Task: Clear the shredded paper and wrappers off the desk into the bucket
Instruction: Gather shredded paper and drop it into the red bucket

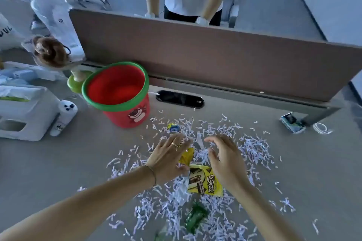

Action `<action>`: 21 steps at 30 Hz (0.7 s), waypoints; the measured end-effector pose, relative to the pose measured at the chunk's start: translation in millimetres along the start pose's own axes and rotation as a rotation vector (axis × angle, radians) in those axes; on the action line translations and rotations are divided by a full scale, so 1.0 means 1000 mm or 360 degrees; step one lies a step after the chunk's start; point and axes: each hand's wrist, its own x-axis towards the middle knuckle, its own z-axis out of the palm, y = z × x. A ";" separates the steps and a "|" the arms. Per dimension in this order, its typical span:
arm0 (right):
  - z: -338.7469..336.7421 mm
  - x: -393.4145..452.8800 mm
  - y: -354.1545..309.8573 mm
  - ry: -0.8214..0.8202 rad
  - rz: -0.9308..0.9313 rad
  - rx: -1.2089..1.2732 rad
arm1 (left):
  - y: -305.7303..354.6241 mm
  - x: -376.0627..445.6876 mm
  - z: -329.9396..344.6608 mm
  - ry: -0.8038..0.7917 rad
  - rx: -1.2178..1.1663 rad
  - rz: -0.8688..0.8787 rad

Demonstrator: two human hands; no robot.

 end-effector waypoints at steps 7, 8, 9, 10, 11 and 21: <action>0.034 0.000 0.037 -0.0019 -0.0096 -0.0100 | -0.014 0.022 0.040 0.0527 0.0241 0.0320; 0.037 -0.001 0.042 -0.0022 -0.0103 -0.0112 | -0.018 0.026 0.043 0.0642 0.0278 0.0365; 0.041 -0.002 0.045 -0.0024 -0.0133 -0.0126 | -0.019 0.030 0.043 0.0688 0.0281 0.0386; 0.044 -0.002 0.046 -0.0024 -0.0158 -0.0142 | -0.021 0.033 0.044 0.0729 0.0277 0.0412; 0.047 -0.002 0.047 -0.0029 -0.0184 -0.0155 | -0.023 0.036 0.045 0.0746 0.0268 0.0431; 0.069 -0.006 0.053 -0.0113 -0.0282 -0.0522 | -0.021 0.037 0.029 0.0915 0.0225 0.0032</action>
